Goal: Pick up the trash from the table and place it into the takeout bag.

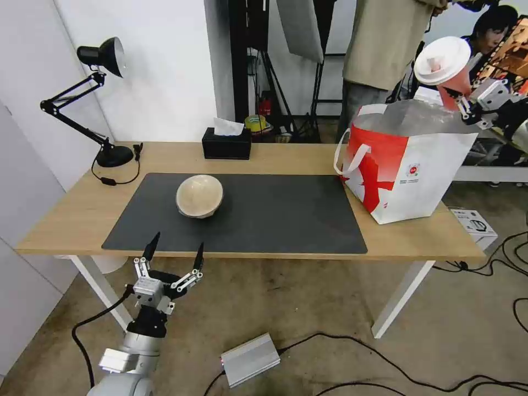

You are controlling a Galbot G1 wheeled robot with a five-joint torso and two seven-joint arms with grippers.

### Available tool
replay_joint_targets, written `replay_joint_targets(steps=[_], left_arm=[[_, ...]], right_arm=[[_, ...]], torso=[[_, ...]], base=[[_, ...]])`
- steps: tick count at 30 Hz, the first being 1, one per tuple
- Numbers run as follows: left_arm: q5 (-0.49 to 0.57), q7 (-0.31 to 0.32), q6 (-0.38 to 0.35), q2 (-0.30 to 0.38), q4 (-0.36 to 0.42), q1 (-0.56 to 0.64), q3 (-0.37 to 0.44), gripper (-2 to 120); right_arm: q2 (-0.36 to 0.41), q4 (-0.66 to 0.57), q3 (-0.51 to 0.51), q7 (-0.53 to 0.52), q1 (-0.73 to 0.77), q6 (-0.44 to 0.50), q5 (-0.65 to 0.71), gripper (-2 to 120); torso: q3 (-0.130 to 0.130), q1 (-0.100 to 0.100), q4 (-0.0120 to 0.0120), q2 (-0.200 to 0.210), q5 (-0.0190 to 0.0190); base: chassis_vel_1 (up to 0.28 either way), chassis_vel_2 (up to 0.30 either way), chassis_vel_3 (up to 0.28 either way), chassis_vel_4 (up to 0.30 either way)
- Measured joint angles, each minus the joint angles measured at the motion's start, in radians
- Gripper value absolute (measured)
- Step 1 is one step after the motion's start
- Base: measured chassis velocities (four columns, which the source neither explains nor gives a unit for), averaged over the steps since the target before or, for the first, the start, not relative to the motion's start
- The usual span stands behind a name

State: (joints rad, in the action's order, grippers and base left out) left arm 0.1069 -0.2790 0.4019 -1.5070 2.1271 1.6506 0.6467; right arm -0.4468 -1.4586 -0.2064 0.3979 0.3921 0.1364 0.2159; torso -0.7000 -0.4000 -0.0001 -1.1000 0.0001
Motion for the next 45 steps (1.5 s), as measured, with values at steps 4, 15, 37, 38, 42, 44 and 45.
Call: replay_joint_targets(steps=[4, 15, 37, 38, 42, 44, 45], left_arm=[[0.006, -0.003, 0.006, 0.0, 0.001, 0.005, 0.001, 100], [0.018, -0.005, 0.022, -0.003, 0.003, 0.019, 0.009, 100], [0.032, -0.007, 0.028, -0.011, -0.006, 0.017, 0.016, 100], [0.032, -0.007, 0.028, -0.012, -0.005, 0.017, 0.017, 100], [0.031, -0.008, 0.029, -0.012, -0.005, 0.019, 0.017, 100], [0.031, -0.008, 0.029, -0.012, -0.004, 0.019, 0.018, 100], [0.031, -0.008, 0.029, -0.012, -0.004, 0.019, 0.019, 100]], right_arm=[[-0.018, 0.031, 0.021, 0.021, -0.029, 0.015, -0.072, 2], [-0.059, 0.101, 0.099, 0.038, -0.127, 0.036, -0.163, 2], [-0.114, 0.247, 0.23, 0.076, -0.267, 0.076, -0.28, 1], [-0.118, 0.256, 0.233, 0.078, -0.271, 0.078, -0.284, 1], [-0.124, 0.276, 0.246, 0.084, -0.284, 0.083, -0.293, 1], [-0.126, 0.28, 0.249, 0.084, -0.288, 0.084, -0.294, 1], [-0.129, 0.286, 0.252, 0.085, -0.291, 0.085, -0.295, 1]], torso=[[0.0, 0.0, 0.0001, 0.0, 0.0], [0.0, 0.0, 0.0001, 0.0, -0.0001], [0.0, 0.0, 0.0001, 0.0, -0.0001], [0.0, 0.0, 0.0001, 0.0, 0.0], [0.0, 0.0, 0.0001, 0.0, -0.0001], [0.0, 0.0, 0.0001, 0.0, -0.0001], [0.0, 0.0, 0.0001, 0.0, -0.0001]], base=[[0.0, 0.0, 0.0, 0.0], [0.0, 0.0, 0.0, 0.0], [0.0, 0.0, 0.0, 0.0], [0.0, 0.0, 0.0, 0.0], [0.0, 0.0, 0.0, 0.0], [0.0, 0.0, 0.0, 0.0], [0.0, 0.0, 0.0, 0.0]])
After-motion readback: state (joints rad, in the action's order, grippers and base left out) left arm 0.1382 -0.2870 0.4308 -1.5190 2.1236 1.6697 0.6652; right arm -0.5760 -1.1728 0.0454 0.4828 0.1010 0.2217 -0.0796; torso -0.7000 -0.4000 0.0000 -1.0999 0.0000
